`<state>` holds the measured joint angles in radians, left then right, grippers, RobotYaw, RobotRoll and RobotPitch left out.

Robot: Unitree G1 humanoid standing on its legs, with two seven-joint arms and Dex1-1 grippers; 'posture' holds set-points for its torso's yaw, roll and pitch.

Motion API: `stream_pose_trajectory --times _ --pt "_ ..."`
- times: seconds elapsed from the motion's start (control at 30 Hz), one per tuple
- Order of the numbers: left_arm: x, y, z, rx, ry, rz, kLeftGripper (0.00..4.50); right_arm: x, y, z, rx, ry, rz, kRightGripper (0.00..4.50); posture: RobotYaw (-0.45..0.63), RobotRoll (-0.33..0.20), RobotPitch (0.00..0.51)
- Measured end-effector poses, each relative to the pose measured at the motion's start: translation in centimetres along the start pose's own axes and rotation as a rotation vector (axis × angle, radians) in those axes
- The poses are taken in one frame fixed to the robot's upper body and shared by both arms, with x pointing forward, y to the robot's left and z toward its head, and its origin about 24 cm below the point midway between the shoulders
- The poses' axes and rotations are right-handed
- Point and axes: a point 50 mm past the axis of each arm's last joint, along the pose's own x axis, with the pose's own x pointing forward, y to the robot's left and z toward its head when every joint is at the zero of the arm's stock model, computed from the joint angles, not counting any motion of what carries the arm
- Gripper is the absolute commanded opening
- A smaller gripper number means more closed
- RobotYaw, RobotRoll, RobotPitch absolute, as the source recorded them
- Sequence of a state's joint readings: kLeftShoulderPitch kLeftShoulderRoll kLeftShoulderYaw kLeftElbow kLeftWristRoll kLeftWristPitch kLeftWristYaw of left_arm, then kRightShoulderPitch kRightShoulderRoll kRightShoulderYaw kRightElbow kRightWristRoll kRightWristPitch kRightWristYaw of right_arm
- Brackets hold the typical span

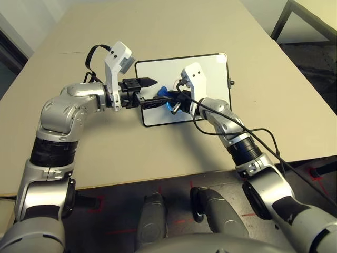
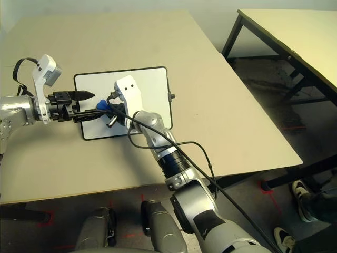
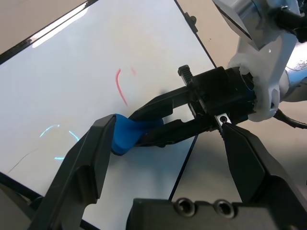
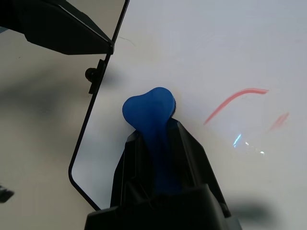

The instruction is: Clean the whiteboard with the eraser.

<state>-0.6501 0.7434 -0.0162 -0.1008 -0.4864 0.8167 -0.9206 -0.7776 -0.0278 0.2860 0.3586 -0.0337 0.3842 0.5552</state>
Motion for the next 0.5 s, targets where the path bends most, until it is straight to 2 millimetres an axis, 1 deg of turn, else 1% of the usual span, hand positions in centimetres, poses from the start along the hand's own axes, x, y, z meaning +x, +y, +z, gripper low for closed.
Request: stream_pose_trajectory --times 0.07,0.1,0.2,0.27,0.33,0.4,0.43,0.5 --pt "0.0 0.0 0.0 0.000 0.000 0.000 4.50 0.1 -0.6 0.6 -0.012 -0.016 -0.030 0.56 -0.05 0.000 0.135" --pt "0.0 0.0 0.0 0.000 0.000 0.000 4.50 0.0 -1.3 1.0 -0.013 -0.033 -0.064 0.56 -0.05 0.000 0.135" --pt "0.0 0.0 0.0 -0.001 0.000 0.000 4.50 -0.7 -4.1 3.3 -0.019 -0.116 -0.207 0.56 -0.05 0.000 0.134" --pt "0.0 0.0 0.0 -0.001 0.000 0.000 4.50 -1.0 -4.9 4.6 -0.022 -0.173 -0.253 0.56 -0.05 0.000 0.134" --pt "0.0 0.0 0.0 -0.001 0.000 0.000 4.50 -1.1 -5.1 5.4 -0.029 -0.209 -0.270 0.56 -0.05 0.000 0.135" --pt "0.0 0.0 0.0 -0.001 0.000 0.000 4.50 -0.8 -4.8 5.6 -0.025 -0.217 -0.261 0.56 -0.05 0.000 0.135" --pt "0.0 0.0 0.0 -0.001 -0.001 -0.001 4.50 -0.7 -4.6 5.5 -0.022 -0.216 -0.252 0.56 -0.05 0.000 0.136" --pt "0.1 0.0 0.0 -0.002 -0.002 -0.002 4.50 -0.5 -3.9 4.5 -0.007 -0.196 -0.226 0.56 -0.05 0.000 0.136"
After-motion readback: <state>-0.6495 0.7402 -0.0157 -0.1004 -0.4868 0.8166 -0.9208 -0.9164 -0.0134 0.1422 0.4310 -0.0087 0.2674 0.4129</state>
